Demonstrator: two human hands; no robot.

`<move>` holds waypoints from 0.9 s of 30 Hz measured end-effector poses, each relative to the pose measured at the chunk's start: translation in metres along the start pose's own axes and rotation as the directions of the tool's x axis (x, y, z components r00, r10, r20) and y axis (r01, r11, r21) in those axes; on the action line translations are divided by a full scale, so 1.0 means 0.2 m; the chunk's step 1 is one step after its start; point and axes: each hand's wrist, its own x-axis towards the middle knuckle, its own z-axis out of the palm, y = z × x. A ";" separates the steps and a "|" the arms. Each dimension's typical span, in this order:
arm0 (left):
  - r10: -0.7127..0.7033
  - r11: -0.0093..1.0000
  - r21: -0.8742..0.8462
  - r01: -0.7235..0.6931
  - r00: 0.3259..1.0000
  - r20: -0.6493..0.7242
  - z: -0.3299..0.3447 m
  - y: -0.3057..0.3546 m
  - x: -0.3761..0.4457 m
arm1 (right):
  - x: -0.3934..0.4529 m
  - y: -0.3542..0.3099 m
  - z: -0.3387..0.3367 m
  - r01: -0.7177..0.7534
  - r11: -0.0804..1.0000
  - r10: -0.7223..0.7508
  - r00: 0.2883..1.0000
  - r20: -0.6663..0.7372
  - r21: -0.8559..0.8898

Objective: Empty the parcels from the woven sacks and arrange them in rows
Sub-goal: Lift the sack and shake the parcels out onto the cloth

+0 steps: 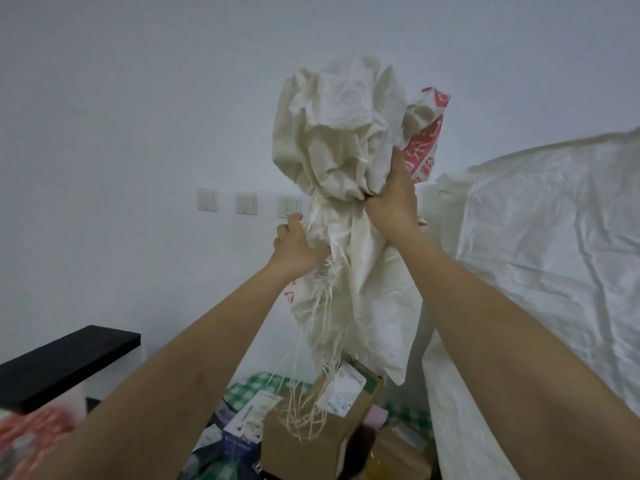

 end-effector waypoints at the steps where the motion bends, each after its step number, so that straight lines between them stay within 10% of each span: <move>1: -0.004 1.000 0.003 0.004 1.000 0.000 0.00 0.01 -0.03 | -0.01 -0.02 -0.02 0.010 1.000 -0.010 1.000 -0.014 0.004; 11: 0.030 0.999 -0.043 -0.030 1.000 0.006 -0.13 0.16 -0.23 | 0.00 -0.32 -0.24 0.066 0.995 -0.052 0.983 -0.175 0.075; 27: 0.096 0.989 -0.095 -0.110 0.985 -0.140 -0.12 0.36 -0.62 | -0.35 -0.41 -0.52 0.065 0.997 -0.063 0.997 0.050 -0.035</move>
